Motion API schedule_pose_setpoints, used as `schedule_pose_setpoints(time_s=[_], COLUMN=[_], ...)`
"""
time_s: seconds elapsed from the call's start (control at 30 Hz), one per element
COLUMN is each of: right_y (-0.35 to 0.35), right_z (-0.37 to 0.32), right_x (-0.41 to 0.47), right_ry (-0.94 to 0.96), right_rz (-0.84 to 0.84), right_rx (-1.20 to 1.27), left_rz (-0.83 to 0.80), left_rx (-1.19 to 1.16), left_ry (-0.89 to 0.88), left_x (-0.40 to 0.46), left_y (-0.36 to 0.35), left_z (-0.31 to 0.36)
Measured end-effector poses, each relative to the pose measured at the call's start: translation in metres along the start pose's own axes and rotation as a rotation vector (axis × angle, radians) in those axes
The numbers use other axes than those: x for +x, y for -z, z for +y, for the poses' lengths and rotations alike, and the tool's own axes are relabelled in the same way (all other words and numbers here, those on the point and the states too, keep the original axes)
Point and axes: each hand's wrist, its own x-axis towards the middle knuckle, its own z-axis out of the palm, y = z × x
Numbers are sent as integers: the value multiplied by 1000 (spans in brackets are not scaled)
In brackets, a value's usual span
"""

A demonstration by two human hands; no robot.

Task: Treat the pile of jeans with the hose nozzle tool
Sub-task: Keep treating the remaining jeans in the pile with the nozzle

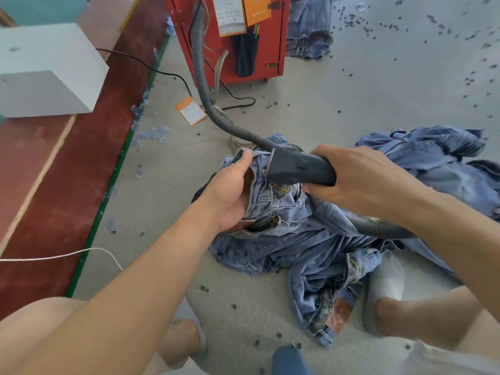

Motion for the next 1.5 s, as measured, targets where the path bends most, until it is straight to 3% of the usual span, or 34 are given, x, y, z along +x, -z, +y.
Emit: schedule_pose_setpoints(time_s=[0.1,0.2,0.33,0.57,0.8,1.0,1.2,1.33,1.5], right_y=[10,16,8,7,5,20,24,8,26], right_z=[9,14,2,1,-2,5,-3,-16,-2], right_x=[2,0,-2,-1,-1,9,1,3,10], right_ry=[-47,-44,15,-4,-75,-201,-114,-78,-166], right_rz=[41,-40,-110,-42,-30,110,-185,-91,31], right_rx=[38,18,-66,1,43,192,37,4,101], left_rz=[20,94,47,-24,64,105,95,57,8], left_rx=[53,60,60,4,38,75,108,101,69], left_ry=[-46,-103,-88,-66,-125,-109,-114,-77,-29], left_x=[1,3,3,0,7,9,5,3,-2], left_y=[1,2,-2,-2,-9,-8,-7,-10,-14], left_z=[-2,-3,-5,3,0,-6,-5,-6,-6])
